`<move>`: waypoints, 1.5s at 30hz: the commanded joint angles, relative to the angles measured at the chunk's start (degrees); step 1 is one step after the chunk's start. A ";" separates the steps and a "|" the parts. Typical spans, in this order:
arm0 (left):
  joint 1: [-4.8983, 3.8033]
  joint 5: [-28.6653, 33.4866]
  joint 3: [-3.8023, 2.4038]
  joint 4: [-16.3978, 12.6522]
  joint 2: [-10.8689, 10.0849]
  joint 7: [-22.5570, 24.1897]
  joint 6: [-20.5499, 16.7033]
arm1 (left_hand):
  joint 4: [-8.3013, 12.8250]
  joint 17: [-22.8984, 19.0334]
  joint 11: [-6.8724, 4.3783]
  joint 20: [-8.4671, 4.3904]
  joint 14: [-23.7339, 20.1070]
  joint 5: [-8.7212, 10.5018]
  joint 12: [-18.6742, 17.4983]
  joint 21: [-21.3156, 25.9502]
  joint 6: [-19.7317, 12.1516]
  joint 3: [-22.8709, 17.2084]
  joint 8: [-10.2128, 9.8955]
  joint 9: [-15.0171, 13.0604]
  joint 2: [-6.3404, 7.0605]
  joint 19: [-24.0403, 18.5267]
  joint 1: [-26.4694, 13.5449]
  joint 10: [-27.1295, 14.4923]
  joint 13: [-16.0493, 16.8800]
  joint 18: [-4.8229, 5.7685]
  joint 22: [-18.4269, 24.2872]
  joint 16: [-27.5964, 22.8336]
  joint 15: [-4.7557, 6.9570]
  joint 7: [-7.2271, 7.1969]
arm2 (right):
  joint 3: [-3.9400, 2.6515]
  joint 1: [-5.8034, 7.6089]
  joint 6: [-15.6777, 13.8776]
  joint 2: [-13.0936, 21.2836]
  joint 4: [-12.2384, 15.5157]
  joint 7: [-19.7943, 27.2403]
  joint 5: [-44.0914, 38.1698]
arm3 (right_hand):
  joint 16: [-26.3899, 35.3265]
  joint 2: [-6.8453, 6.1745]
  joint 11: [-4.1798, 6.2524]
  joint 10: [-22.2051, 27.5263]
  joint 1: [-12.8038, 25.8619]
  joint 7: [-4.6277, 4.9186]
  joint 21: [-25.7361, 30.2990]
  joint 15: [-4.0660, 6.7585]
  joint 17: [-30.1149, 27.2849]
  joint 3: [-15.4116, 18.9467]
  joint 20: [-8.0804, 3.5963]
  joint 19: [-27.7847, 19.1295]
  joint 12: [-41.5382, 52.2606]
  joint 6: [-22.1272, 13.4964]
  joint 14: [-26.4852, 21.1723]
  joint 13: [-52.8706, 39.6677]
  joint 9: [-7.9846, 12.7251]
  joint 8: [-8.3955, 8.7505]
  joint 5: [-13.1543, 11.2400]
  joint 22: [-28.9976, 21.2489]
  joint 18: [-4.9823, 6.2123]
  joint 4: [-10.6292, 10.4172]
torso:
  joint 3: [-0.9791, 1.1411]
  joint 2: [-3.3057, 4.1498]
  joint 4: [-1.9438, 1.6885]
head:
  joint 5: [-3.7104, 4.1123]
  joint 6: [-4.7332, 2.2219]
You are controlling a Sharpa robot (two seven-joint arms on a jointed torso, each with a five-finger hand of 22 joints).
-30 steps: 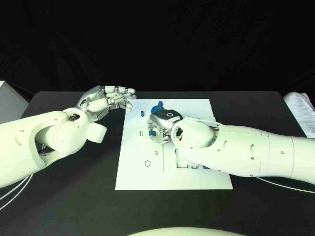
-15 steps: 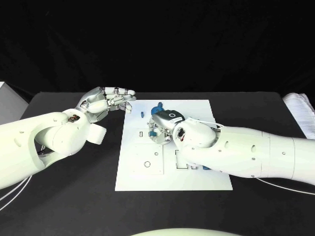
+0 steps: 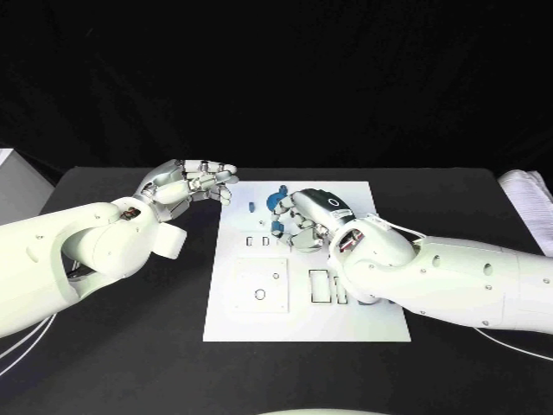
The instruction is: Assemble the parts on the task board
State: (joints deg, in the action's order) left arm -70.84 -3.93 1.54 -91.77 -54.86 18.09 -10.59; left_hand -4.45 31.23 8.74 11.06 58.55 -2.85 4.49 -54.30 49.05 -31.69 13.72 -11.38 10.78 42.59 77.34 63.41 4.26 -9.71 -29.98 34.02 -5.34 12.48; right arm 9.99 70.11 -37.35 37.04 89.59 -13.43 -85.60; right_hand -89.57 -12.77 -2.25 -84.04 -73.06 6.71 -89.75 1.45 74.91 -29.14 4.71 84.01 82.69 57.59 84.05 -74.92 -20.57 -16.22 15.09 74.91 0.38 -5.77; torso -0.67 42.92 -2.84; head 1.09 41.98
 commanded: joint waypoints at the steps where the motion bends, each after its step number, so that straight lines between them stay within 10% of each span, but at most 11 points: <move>1: 0.00 2.21 0.13 -0.08 -0.07 -1.34 0.04 | -0.93 0.23 -0.18 0.09 0.34 -0.16 0.84 -0.25 -0.42 0.10 -0.29 -0.12 -0.10 -0.25 -1.26 1.22 0.32 -0.81 0.20 0.69 0.41 -0.01 | -0.12 -0.06 -8.51 1.55 1.70 9.89 6.98 | -0.05 0.07 0.09 -1.03 0.03 0.13 -0.25 0.32 14.09 -0.21 -0.40 5.99 0.12 -0.46 5.72 -9.42 0.02 0.09 -0.63 15.09 -0.38 0.11 | 0.10 -0.02 0.02 | -0.05 -0.44; 6: 0.01 1.09 0.35 0.14 -0.03 -6.55 0.29 | -4.30 3.56 -1.39 -0.87 5.35 -0.25 5.06 -2.45 -1.64 1.54 -0.59 -0.21 -1.08 3.46 -4.59 4.64 2.38 -0.96 -0.33 7.28 1.64 -0.76 | -0.21 -0.32 -10.83 3.99 3.91 13.84 9.70 | -0.12 0.06 0.08 -1.08 -0.11 0.13 -0.25 0.30 14.29 -0.26 -0.40 5.99 0.19 -0.49 5.77 -9.47 0.02 0.10 -0.90 15.09 -0.38 0.24 | 0.28 -0.18 0.01 | -0.32 -0.81; 9: 0.01 0.08 0.50 0.39 0.10 -11.21 0.70 | -8.83 10.37 -3.26 -2.76 9.76 -0.26 14.64 -6.75 -0.85 4.16 1.22 -0.92 -2.40 7.76 -8.69 8.34 8.34 -0.90 -2.25 18.23 3.31 -2.21 | -0.27 -0.60 -12.04 5.34 5.26 15.76 10.80 | -0.14 0.02 0.08 -1.10 -0.22 0.13 -0.25 0.29 14.34 -0.28 -0.39 5.99 0.22 -0.50 5.78 -9.50 0.02 0.10 -1.03 15.09 -0.38 0.34 | 0.36 -0.23 0.09 | -0.66 -1.13; 13: 0.01 -0.53 0.70 0.74 0.43 -16.56 1.79 | -11.61 32.33 -4.20 -4.07 19.32 -0.29 32.86 -18.89 0.35 6.19 5.73 -2.84 -4.67 20.20 -11.99 4.33 21.61 2.05 -20.48 39.19 4.48 -3.24 | -0.46 -0.93 -13.37 6.65 6.74 17.65 11.69 | -0.17 0.07 0.09 -1.13 -0.53 0.11 -0.25 0.30 14.42 -0.43 -0.39 5.99 0.26 -0.48 5.80 -9.54 0.02 0.08 -1.05 15.09 -0.38 0.58 | 0.67 -0.35 0.11 | -1.15 -1.47; 19: 0.09 -0.68 1.40 1.40 1.92 -22.85 4.82 | -12.37 46.24 -4.78 -4.60 26.24 -0.16 47.59 -25.88 0.37 10.97 9.28 -4.96 -7.28 28.68 -20.06 2.69 32.89 4.27 -33.33 49.35 5.02 -3.92 | -0.88 -1.15 -14.74 7.92 8.93 19.41 12.18 | -0.19 0.02 0.08 -1.12 -0.60 0.14 -0.25 0.30 14.46 -0.44 -0.39 5.99 0.24 -0.53 5.80 -9.53 0.03 0.11 -1.09 15.09 -0.38 0.66 | 0.87 -0.43 0.03 | -1.41 -1.75; 45: 1.09 9.68 2.04 1.98 7.15 -18.34 10.44 | -12.57 54.73 -4.61 -4.40 29.80 -0.09 58.82 -29.60 -2.66 22.88 7.39 -5.33 -17.26 33.86 -32.19 6.73 44.96 5.77 -41.51 54.10 4.76 -3.77 | -1.16 -1.20 -15.24 5.40 8.70 20.42 13.24 | -0.21 0.17 0.07 -1.21 -1.09 0.16 -0.25 0.28 14.52 -0.75 -0.38 5.99 0.36 -0.48 5.82 -9.63 0.02 0.09 -0.92 15.09 -0.38 1.08 | 0.75 -0.32 0.08 | -1.38 -1.43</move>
State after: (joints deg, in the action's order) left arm -69.76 3.27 3.61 -89.61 -47.84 -2.17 -2.50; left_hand -16.96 74.95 4.10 6.66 83.86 -3.10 63.25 -83.60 46.59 -8.83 21.26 -16.72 -6.48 76.09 45.16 69.86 49.26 -4.32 -71.46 88.01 -0.51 8.79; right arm 8.87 68.95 -51.93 42.50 98.33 5.94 -72.53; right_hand -89.57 -12.67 -2.26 -84.03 -73.62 6.97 -89.74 1.44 74.95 -29.93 4.72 84.01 82.68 57.29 84.05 -74.91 -20.50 -16.06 14.17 74.93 0.38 -4.98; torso 0.03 42.58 -2.76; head -0.37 40.53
